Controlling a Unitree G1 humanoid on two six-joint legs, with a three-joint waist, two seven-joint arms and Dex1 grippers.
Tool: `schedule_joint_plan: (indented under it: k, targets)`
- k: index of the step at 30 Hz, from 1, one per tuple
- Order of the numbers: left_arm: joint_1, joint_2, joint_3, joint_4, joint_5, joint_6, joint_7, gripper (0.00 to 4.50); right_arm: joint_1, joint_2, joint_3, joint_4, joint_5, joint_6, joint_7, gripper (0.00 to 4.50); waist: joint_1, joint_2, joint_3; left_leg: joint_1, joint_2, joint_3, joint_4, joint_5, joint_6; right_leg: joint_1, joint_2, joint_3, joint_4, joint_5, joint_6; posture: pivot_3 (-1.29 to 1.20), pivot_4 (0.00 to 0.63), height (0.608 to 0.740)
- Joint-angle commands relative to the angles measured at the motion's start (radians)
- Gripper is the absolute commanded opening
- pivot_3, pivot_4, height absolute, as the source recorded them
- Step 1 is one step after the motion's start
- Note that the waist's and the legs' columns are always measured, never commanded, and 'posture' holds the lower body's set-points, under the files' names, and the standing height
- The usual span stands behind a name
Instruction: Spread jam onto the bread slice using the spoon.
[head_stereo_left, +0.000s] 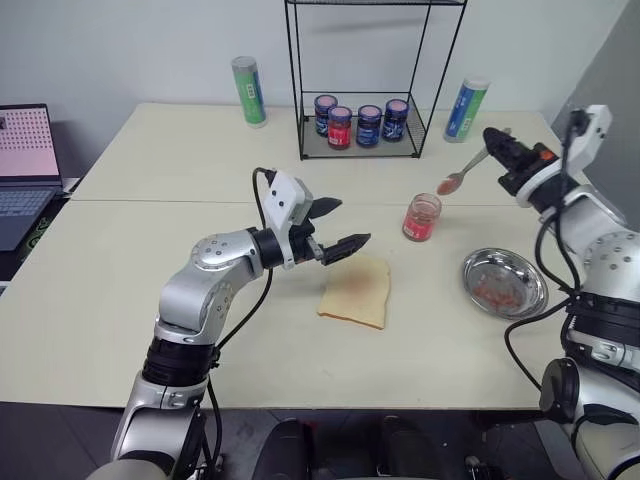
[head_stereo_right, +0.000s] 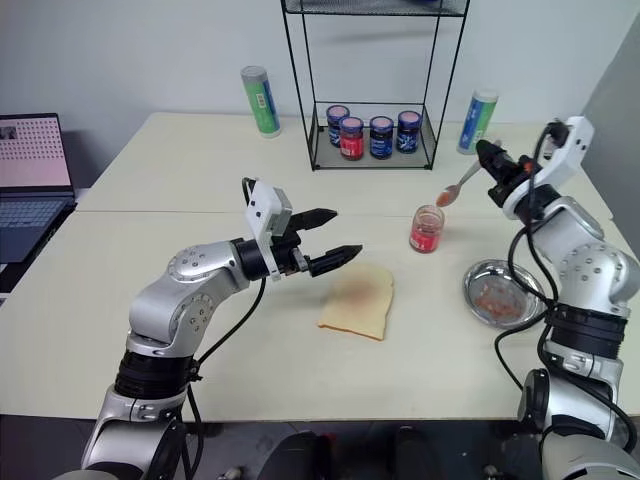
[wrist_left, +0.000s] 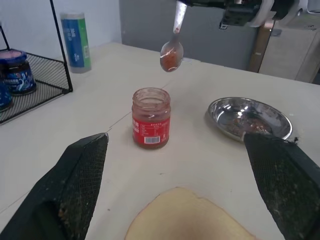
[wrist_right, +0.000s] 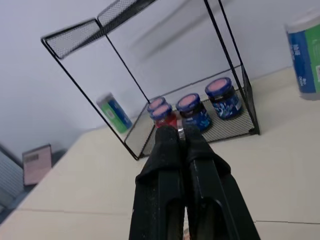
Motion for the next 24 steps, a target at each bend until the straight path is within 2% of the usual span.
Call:
schedule_joint_plan:
  k: [1,13,24]
  targets:
    - [0.005,0.015,-0.001,-0.060,-0.005,-0.007,0.001,4.50,-0.036,-0.016,0.046,0.015,-0.087,-0.082,0.072,0.03,0.000,0.000,0.000,0.000,0.000,0.000,0.000,0.000,0.000,0.000,0.000,0.000,0.000,0.000,0.000,0.00,0.150,0.740]
    - [0.008,0.021,-0.003,-0.077,-0.011,0.002,0.010,4.50,-0.047,0.027,0.204,0.067,-0.324,-0.262,0.174,0.03,-0.002,0.000,0.000,0.000,0.001,0.000,0.000,0.000,0.000,-0.001,0.000,0.000,0.001,0.000,0.000,0.00,0.150,0.740]
    - [-0.003,0.016,-0.011,-0.072,-0.009,0.001,0.020,4.50,0.002,0.045,0.377,0.108,-0.600,-0.504,0.224,0.03,-0.003,0.000,0.000,0.000,0.001,0.000,0.000,0.000,0.000,-0.001,0.000,0.000,0.002,0.000,0.000,0.00,0.150,0.740]
